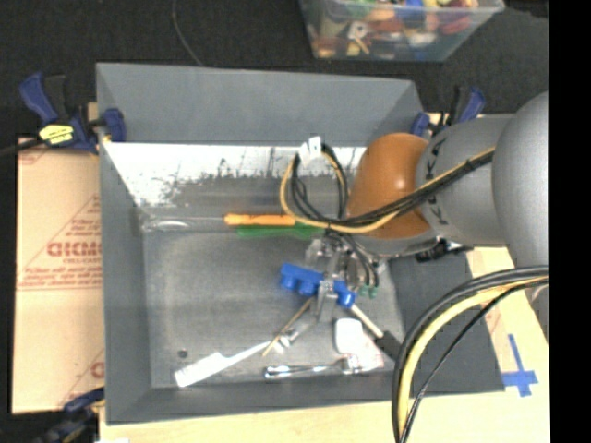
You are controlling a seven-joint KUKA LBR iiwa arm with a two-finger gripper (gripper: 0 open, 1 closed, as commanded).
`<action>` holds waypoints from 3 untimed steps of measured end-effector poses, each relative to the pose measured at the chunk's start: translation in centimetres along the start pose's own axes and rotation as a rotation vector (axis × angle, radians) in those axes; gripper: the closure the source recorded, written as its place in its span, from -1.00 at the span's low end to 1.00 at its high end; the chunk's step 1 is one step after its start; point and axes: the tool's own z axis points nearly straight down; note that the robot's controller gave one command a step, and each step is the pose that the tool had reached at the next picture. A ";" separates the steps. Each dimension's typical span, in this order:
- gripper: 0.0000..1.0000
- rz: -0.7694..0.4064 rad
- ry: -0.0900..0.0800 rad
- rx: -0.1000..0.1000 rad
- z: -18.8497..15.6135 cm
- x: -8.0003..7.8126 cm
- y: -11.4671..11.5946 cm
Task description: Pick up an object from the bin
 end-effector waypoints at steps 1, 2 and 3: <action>-1.00 -0.024 -0.015 -0.001 -0.3 0.0 -0.5; -1.00 -0.013 -0.017 -0.002 -0.5 -0.3 -0.1; -1.00 -0.022 -0.017 -0.002 -0.5 -0.2 -0.4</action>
Offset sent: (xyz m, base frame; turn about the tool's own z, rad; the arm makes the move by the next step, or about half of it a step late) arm 0.0003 -0.0015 0.0030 -0.0107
